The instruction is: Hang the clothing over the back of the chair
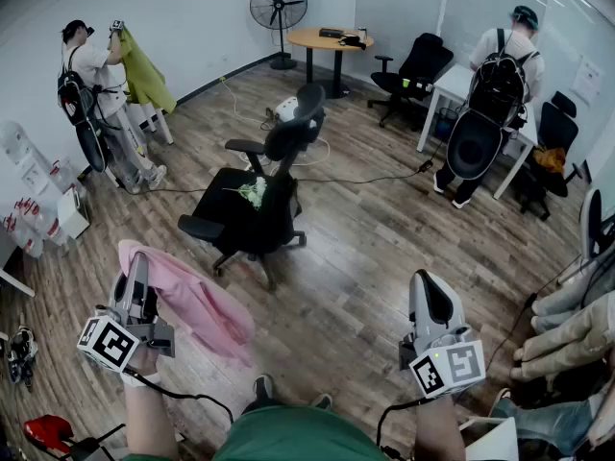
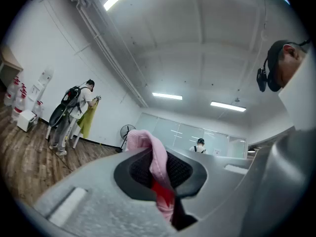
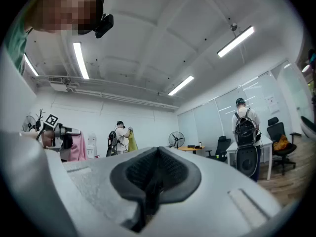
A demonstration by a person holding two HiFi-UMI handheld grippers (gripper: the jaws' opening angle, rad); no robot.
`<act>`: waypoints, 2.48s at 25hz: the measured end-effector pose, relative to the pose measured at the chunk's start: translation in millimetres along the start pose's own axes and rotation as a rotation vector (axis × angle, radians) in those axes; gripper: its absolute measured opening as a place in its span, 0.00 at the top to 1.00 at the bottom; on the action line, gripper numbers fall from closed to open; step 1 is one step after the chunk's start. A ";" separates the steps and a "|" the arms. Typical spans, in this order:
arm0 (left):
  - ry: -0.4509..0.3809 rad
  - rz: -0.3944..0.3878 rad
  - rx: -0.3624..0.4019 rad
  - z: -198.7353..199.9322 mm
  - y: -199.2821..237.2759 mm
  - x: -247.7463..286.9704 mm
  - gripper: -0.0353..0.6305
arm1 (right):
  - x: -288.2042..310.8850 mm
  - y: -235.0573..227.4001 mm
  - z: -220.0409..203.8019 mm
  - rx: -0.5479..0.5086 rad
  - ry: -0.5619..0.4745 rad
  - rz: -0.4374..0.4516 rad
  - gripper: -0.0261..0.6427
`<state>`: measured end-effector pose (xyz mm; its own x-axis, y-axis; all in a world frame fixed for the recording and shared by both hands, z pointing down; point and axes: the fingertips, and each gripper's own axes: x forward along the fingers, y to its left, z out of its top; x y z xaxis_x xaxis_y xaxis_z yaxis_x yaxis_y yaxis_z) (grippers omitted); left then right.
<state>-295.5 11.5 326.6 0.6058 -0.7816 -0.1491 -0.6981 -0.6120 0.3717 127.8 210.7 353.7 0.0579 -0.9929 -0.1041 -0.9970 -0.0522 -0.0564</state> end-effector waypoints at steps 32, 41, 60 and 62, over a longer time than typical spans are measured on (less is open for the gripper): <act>0.039 -0.186 0.095 50.7 177.7 113.6 0.91 | 100.0 126.5 -6.8 -0.062 0.040 -0.265 0.96; 0.021 -0.201 0.155 57.4 195.4 177.6 0.91 | 138.3 112.8 -27.2 -0.001 0.065 -0.266 0.96; 0.091 -0.039 0.251 37.9 173.6 353.6 0.91 | 223.7 -40.3 -33.6 0.094 0.030 -0.164 0.96; 0.115 -0.030 0.272 30.7 163.9 381.0 0.91 | 221.2 -62.2 -34.4 0.109 0.026 -0.168 0.96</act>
<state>-190.8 -390.2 302.6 0.6565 -0.7530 -0.0458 -0.7462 -0.6570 0.1074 200.9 -9.4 368.3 0.2202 -0.9737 -0.0588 -0.9619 -0.2068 -0.1786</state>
